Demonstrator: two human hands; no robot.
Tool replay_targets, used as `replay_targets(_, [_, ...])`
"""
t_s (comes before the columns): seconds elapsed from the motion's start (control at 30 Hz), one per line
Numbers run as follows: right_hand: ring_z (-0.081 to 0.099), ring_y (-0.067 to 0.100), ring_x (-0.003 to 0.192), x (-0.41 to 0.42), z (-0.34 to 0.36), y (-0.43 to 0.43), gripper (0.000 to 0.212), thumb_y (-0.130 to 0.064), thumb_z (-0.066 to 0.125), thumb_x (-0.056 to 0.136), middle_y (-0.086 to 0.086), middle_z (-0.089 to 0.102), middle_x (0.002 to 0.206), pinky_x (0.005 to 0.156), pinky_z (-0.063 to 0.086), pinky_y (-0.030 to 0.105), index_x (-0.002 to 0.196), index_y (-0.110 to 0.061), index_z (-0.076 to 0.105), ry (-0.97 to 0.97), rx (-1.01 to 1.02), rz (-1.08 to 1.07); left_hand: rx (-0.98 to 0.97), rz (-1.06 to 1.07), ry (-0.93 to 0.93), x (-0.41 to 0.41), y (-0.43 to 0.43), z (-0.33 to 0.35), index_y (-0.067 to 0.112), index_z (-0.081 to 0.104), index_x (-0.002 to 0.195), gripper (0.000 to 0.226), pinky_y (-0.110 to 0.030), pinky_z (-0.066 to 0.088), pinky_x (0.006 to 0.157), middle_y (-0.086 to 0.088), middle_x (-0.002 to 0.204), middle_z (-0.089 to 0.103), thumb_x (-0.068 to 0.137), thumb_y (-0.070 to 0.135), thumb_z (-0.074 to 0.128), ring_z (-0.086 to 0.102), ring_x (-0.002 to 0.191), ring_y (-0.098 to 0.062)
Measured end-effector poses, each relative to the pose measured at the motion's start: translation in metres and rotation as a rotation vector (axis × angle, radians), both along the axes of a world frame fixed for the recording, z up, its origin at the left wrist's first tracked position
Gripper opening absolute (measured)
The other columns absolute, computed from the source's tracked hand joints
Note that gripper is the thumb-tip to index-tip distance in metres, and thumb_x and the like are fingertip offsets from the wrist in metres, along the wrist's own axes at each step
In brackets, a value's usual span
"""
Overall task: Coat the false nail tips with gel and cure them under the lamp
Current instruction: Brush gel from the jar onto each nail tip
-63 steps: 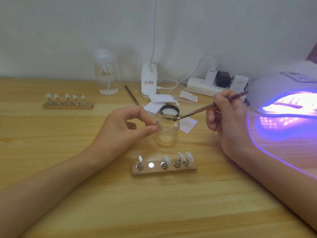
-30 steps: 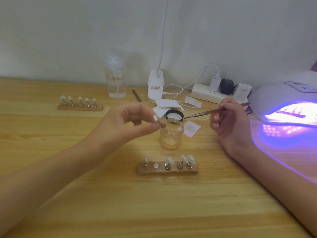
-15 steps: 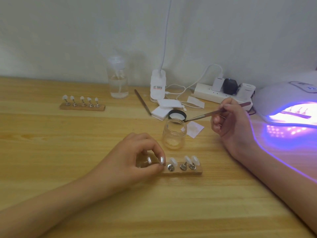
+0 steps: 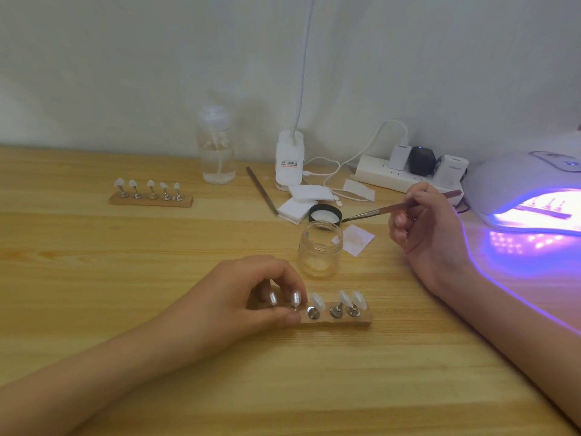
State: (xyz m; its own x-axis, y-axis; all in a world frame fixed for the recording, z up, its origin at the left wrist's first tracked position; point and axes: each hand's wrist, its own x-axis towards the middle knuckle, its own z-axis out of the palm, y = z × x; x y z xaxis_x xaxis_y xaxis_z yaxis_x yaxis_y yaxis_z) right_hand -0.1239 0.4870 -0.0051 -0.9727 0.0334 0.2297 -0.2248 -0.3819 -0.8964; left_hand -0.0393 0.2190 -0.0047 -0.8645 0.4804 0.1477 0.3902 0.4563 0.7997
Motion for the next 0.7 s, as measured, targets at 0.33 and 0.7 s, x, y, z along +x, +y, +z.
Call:
replay_targets(0.33, [0.048, 0.008, 0.048, -0.0001, -0.0007, -0.0005, 0.031, -0.015, 0.04, 0.098, -0.004, 0.05, 0.054, 0.043, 0.038, 0.018, 0.07, -0.022, 0.051, 0.001, -0.005, 0.034, 0.028, 0.051, 0.006, 0.0058, 0.0004, -0.0005, 0.027, 0.069, 0.077, 0.014, -0.007, 0.038, 0.06, 0.018, 0.076, 0.064, 0.08, 0.016, 0.077, 0.052, 0.062, -0.003])
replay_targets(0.7, [0.047, 0.009, 0.046, 0.0008, 0.0001, -0.001, 0.025, -0.014, 0.041, 0.098, -0.004, 0.05, 0.053, 0.042, 0.038, 0.018, 0.074, -0.019, 0.048, -0.01, 0.003, 0.021, 0.003, 0.05, 0.008, 0.0038, 0.0022, 0.0006, 0.03, 0.068, 0.08, 0.015, -0.009, 0.039, 0.061, 0.021, 0.078, 0.063, 0.079, 0.019, 0.077, 0.055, 0.067, -0.006])
